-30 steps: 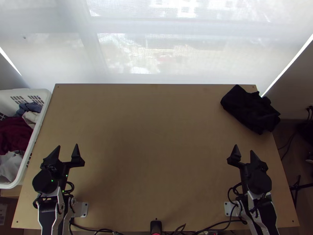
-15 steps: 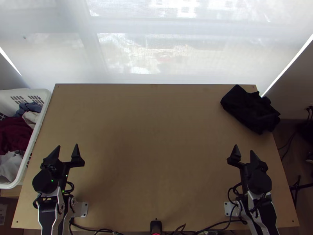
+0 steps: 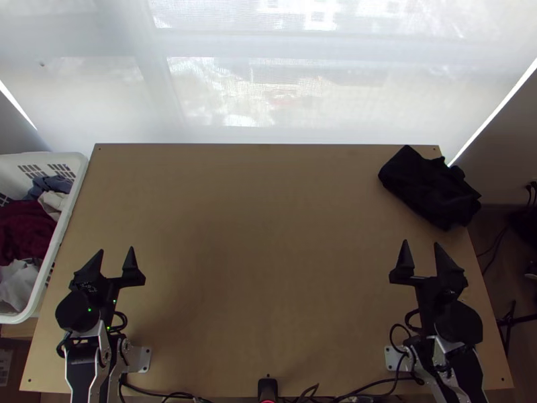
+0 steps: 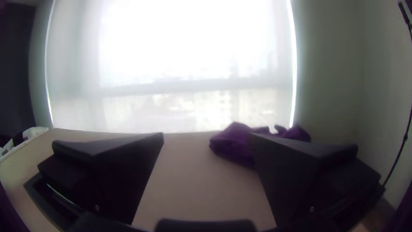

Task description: Fold the t-shirt

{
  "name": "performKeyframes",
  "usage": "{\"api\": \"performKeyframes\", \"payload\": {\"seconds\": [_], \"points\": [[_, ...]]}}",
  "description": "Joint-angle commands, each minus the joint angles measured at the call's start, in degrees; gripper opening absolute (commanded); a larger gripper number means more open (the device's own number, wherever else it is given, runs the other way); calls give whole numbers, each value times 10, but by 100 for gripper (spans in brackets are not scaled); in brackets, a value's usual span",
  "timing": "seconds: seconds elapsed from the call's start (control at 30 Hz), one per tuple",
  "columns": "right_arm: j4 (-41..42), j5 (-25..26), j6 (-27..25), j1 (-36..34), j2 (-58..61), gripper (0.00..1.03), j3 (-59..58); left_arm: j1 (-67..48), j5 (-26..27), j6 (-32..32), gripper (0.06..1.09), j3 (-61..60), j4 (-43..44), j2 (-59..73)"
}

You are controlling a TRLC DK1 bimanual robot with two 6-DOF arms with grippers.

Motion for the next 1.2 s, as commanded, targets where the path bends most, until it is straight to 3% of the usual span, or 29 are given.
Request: {"api": "performKeyframes", "payload": {"seconds": [0.0,0.13,0.23,0.3,0.37,0.57,0.67,0.9,1.0,1.07,1.17], "points": [[66,23,-139,70,86,84,97,0,0,-1,104,0,0,0],[38,20,-175,27,233,84,194,0,0,-1,104,0,0,0],[-87,5,-165,17,294,84,280,0,0,0,104,0,0,0],[-184,-14,-142,22,324,85,337,0,0,-1,104,0,0,0],[-275,-33,-106,29,362,99,395,0,0,0,104,0,0,1],[-457,-62,-26,32,473,98,539,0,0,-1,104,0,0,1],[-534,-109,-18,34,522,98,584,0,0,0,104,0,0,0],[-599,-152,-21,-36,574,98,658,-17,0,-20,104,0,-1,1],[-606,-152,-27,-55,594,98,688,4,-18,40,104,5,23,-1],[-607,-153,-26,-70,606,98,702,6,-19,118,104,8,24,-1],[-604,-154,-26,-92,617,98,707,-26,-42,123,104,3,24,-1]]}}
